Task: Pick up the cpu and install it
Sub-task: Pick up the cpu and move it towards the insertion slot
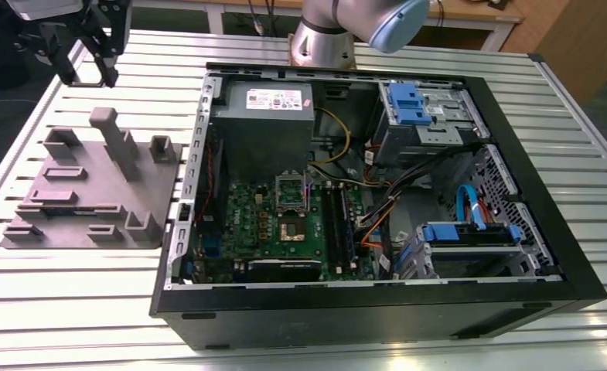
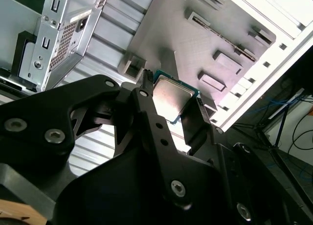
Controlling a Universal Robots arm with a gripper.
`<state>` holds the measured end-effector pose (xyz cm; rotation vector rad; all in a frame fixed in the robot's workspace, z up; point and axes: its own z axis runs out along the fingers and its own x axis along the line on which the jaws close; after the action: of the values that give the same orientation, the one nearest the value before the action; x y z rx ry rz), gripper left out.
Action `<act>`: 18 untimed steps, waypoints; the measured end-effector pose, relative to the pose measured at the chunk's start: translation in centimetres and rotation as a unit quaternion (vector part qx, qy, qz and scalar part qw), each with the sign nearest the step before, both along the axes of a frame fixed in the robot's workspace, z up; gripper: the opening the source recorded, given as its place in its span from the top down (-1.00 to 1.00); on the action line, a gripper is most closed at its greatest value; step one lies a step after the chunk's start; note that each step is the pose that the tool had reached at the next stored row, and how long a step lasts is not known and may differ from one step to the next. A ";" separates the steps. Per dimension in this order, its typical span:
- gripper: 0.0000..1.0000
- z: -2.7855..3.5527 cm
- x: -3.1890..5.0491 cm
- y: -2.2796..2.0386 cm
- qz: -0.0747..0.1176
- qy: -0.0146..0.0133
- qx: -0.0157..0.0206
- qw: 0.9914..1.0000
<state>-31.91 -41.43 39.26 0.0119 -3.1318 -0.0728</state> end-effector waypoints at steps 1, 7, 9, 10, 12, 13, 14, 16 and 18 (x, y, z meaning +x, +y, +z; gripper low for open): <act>0.06 0.00 0.08 0.00 0.000 0.000 0.000 1.000; 0.06 0.00 0.58 0.00 0.000 0.000 0.000 1.000; 0.06 -0.01 0.65 0.00 0.000 0.000 0.000 1.000; 0.06 0.00 0.68 0.00 0.000 0.000 0.000 1.000; 0.06 0.00 0.73 0.00 0.000 0.000 0.000 1.000; 0.06 0.00 0.76 0.00 0.000 0.000 0.000 1.000; 0.06 0.00 0.78 0.00 0.000 0.000 0.000 1.000; 0.06 0.00 0.83 0.00 0.000 0.000 0.000 1.000; 0.06 0.00 0.88 0.00 0.000 0.000 0.000 1.000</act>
<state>-31.03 -41.43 39.26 0.0118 -3.1317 -0.0728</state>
